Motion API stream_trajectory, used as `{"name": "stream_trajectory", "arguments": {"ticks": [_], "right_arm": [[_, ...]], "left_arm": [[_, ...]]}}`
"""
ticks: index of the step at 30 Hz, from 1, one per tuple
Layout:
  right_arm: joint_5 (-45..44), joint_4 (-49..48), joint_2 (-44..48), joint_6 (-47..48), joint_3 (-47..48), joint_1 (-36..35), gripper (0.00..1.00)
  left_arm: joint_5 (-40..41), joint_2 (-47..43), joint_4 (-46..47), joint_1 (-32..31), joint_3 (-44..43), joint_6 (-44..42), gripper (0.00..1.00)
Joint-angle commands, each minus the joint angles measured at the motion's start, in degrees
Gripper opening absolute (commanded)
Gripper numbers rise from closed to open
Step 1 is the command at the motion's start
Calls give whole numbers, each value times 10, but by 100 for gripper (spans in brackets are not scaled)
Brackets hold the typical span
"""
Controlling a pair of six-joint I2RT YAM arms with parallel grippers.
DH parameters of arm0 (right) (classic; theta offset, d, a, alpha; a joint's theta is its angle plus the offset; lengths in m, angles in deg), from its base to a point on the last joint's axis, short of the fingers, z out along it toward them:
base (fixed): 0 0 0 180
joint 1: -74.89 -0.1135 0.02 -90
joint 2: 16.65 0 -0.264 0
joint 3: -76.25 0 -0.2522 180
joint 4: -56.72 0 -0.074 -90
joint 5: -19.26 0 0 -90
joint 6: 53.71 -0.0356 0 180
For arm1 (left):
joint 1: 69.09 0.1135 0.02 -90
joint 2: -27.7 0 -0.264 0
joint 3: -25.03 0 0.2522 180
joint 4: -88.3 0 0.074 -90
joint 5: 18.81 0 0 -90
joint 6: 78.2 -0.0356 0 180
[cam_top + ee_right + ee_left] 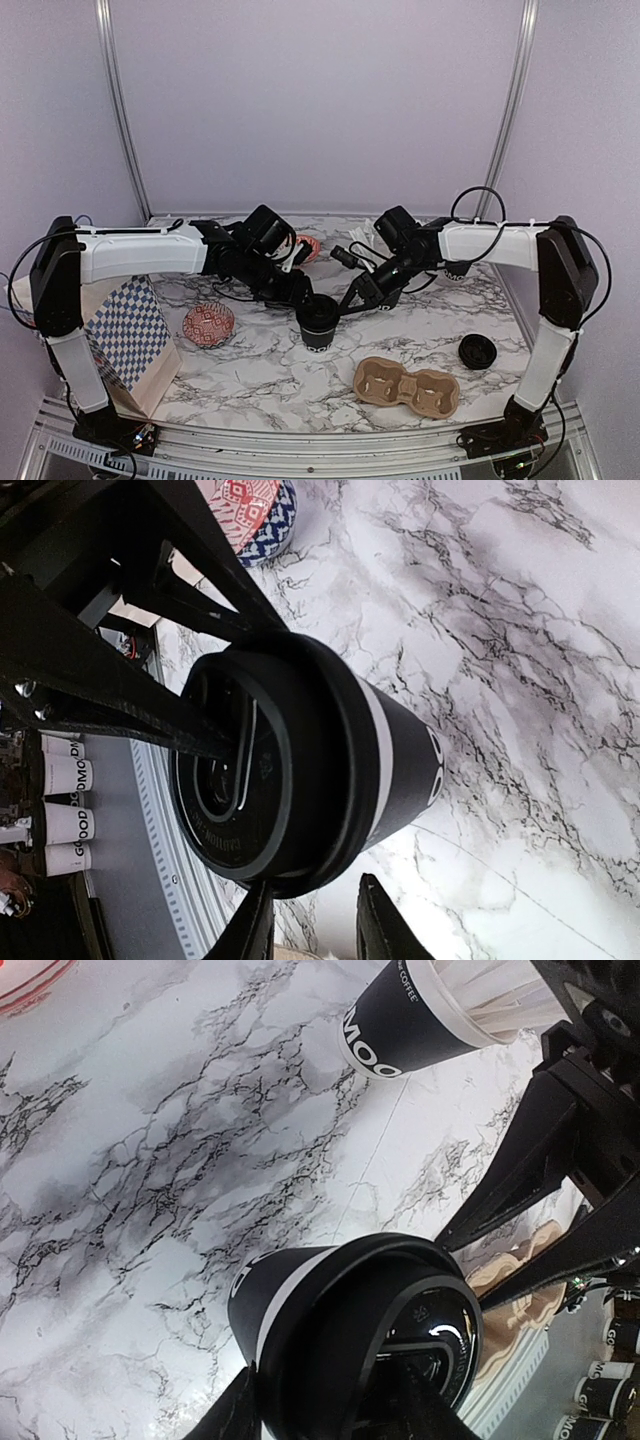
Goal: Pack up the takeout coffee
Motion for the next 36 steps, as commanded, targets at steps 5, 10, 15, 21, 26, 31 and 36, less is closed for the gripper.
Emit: {"name": "stream_trajectory", "arguments": {"ticks": [5, 10, 15, 21, 26, 31, 36], "right_arm": [[-11, 8, -10, 4, 28, 3, 28], [-10, 8, -17, 3, 26, 2, 27], [-3, 15, -40, 3, 42, 1, 23], [-11, 21, -69, 4, 52, -3, 20], [-40, 28, -97, 4, 62, -8, 19], [-82, 36, -122, 7, 63, -19, 18], [-132, 48, -125, 16, 63, -33, 15]], "left_arm": [[-110, -6, -32, -1, 10, -21, 37], [-123, 5, -33, -1, 8, -27, 35], [-106, 28, -34, 3, 0, -28, 33], [-101, 52, -34, 22, -1, -19, 32], [-96, 68, -34, 37, 1, -14, 33], [-97, 94, -33, 39, 14, -9, 33], [-76, 100, -39, 39, 31, -4, 33]]}}
